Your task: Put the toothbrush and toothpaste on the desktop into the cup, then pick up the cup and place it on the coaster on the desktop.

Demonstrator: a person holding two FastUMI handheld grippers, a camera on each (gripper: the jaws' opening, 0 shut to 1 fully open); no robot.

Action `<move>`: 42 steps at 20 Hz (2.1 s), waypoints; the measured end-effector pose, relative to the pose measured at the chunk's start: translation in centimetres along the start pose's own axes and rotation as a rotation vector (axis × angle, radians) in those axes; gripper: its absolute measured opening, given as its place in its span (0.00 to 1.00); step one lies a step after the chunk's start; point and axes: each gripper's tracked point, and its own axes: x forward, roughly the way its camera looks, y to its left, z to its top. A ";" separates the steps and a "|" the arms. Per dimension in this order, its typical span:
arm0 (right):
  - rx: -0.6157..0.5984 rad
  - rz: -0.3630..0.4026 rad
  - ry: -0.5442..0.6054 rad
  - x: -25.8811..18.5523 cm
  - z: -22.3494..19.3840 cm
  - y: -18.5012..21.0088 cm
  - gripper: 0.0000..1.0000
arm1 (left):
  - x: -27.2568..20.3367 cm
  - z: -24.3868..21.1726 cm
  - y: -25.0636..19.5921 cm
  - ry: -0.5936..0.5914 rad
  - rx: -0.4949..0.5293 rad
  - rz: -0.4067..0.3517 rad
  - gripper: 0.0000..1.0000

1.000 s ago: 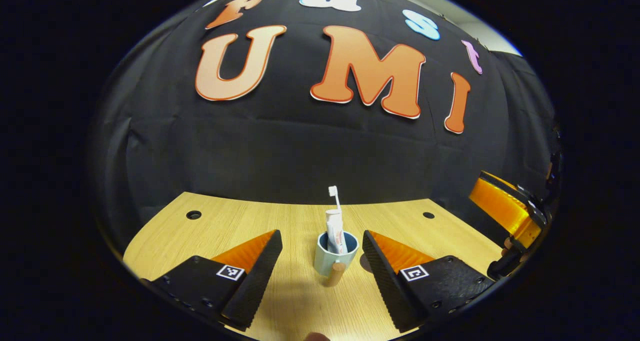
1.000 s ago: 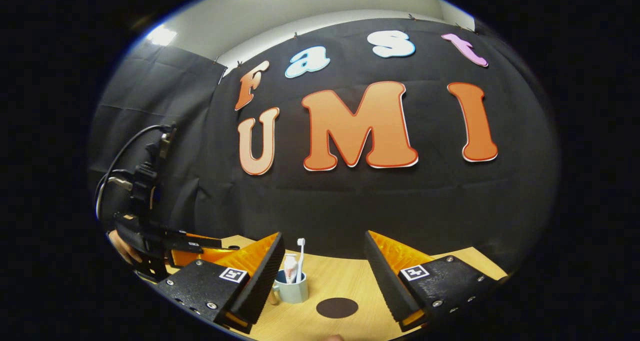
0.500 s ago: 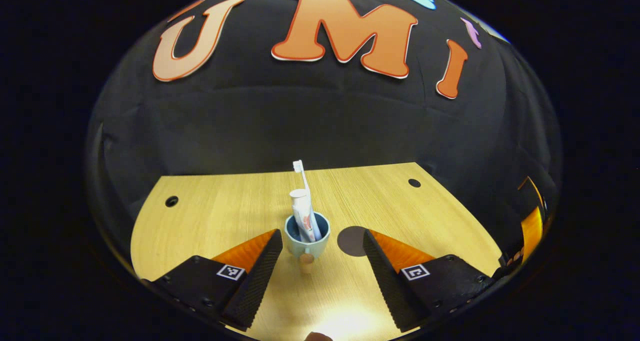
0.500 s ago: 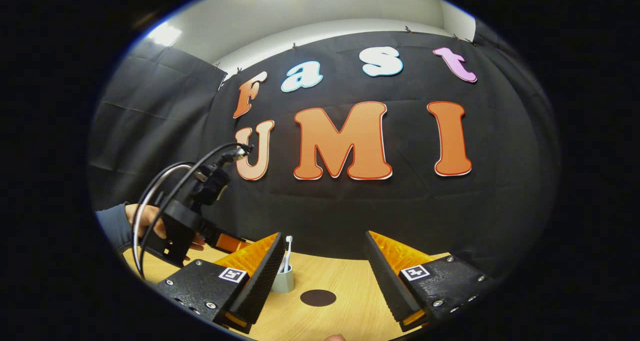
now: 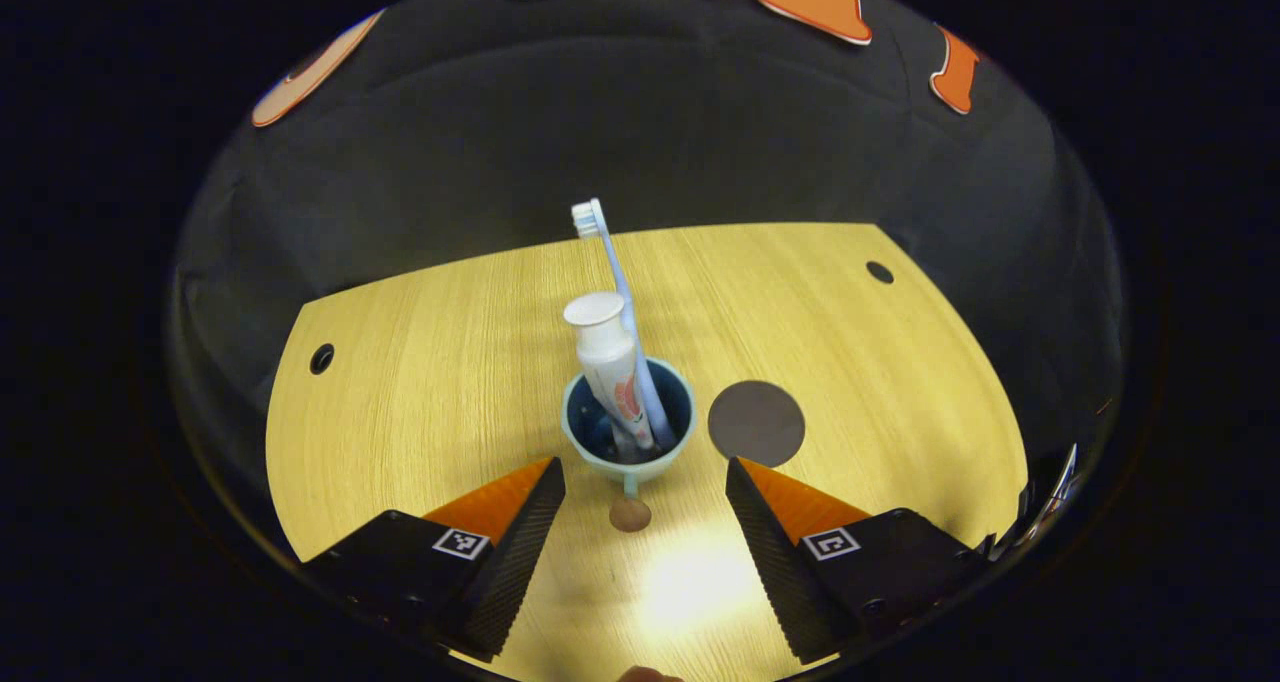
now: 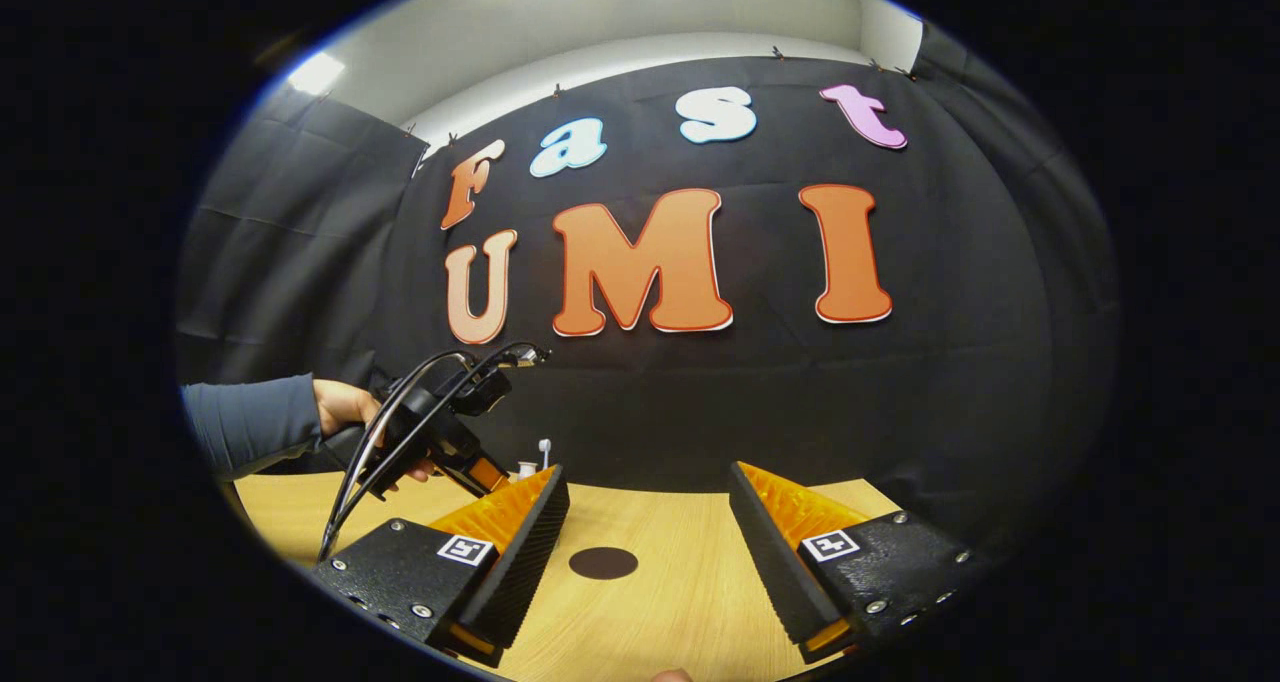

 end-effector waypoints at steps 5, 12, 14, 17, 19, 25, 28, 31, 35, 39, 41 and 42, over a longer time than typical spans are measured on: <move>0.007 -0.014 0.005 -0.8 -0.8 -0.9 0.96 | 1.6 0.1 -0.3 0.130 0.036 0.039 0.98; 0.038 -0.026 0.019 -1.0 -2.7 -1.9 0.96 | -0.1 7.0 -2.6 0.173 0.010 0.055 0.42; 0.044 -0.028 0.017 -1.0 -2.9 -2.1 0.96 | -0.3 9.2 -3.1 0.171 0.012 0.060 0.24; 0.042 -0.034 0.020 -1.3 -3.1 -2.2 0.96 | -1.2 11.5 -1.9 0.152 -0.007 0.083 0.21; 0.043 -0.038 0.013 -1.6 -3.0 -2.4 0.96 | -2.7 13.0 -1.5 0.133 -0.017 0.087 0.21; 0.045 -0.059 0.005 -2.3 -2.8 -3.3 0.96 | -4.6 15.3 -2.6 0.083 0.027 0.042 0.21; 0.034 -0.069 0.013 -2.8 -3.2 -3.8 0.96 | -5.3 16.2 -3.3 0.070 0.052 0.022 0.21; 0.032 -0.080 0.019 -3.3 -3.5 -4.2 0.96 | -3.9 14.5 -3.3 0.081 0.071 -0.009 0.21; 0.029 -0.099 0.050 -3.8 -4.8 -4.8 0.96 | -3.2 16.0 -3.4 0.133 0.075 -0.018 0.21; 0.031 -0.111 0.083 -4.2 -5.8 -5.2 0.97 | -5.3 20.5 -1.4 0.036 0.098 -0.010 0.69; 0.036 -0.116 0.079 -4.0 -5.6 -5.2 0.97 | -7.1 20.8 -0.9 -0.040 0.114 -0.017 0.92; 0.037 -0.118 0.078 -3.9 -5.4 -5.1 0.97 | -8.0 21.1 -0.8 -0.093 0.126 -0.011 1.00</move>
